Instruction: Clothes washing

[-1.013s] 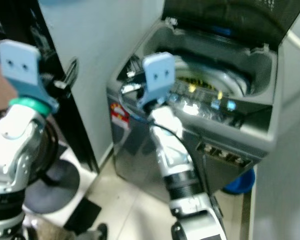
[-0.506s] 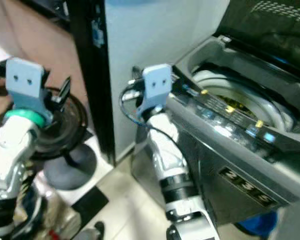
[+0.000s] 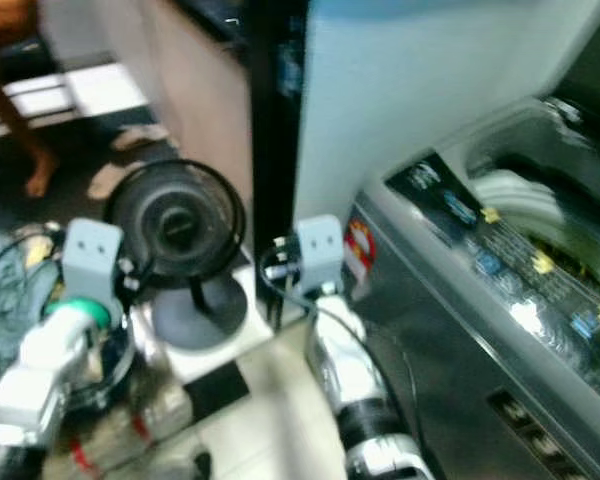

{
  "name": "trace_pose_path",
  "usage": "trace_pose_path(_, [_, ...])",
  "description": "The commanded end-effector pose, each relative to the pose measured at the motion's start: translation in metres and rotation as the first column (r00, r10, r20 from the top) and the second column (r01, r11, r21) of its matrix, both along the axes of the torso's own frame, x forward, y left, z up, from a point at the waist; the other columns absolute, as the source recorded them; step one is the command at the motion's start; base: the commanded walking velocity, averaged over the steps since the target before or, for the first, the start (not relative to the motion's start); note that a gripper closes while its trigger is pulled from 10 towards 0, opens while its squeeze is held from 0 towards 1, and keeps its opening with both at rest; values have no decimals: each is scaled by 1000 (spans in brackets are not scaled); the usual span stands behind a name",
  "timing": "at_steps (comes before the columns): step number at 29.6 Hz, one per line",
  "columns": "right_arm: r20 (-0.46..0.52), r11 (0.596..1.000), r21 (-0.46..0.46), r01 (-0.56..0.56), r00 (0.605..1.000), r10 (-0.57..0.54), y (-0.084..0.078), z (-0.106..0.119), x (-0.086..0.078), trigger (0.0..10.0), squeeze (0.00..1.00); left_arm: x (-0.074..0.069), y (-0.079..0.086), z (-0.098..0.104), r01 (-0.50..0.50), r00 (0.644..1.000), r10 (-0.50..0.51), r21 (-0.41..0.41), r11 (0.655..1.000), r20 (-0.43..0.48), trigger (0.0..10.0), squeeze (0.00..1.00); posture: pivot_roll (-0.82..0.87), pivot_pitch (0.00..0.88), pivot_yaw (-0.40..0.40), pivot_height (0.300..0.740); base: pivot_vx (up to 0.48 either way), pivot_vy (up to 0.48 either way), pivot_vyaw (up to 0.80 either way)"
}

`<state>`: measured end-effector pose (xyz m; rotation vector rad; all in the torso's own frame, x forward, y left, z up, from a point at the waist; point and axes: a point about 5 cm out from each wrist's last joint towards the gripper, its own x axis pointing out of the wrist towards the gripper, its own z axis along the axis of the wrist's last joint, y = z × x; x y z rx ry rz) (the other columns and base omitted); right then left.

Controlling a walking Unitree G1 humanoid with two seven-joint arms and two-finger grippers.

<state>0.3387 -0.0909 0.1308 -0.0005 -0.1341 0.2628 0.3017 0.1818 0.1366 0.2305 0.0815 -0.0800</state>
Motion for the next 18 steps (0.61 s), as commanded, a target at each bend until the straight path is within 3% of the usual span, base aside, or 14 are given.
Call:
trace_pose_path(1, [-6,1000,4,-3,1000,3,2,-3,-1,10000,0,-1,-2,-5,3,1000,-3,1,1000,-6,10000,0,91,0,-17,740,0,0,800])
trace_pose_path(18, [1,1000,-3,-4,1000,4,2,-8,-1,10000,0,-2,0,-7,-8,999,8,8,1000,35,10000,0,88,0,-15,740,0,0,800])
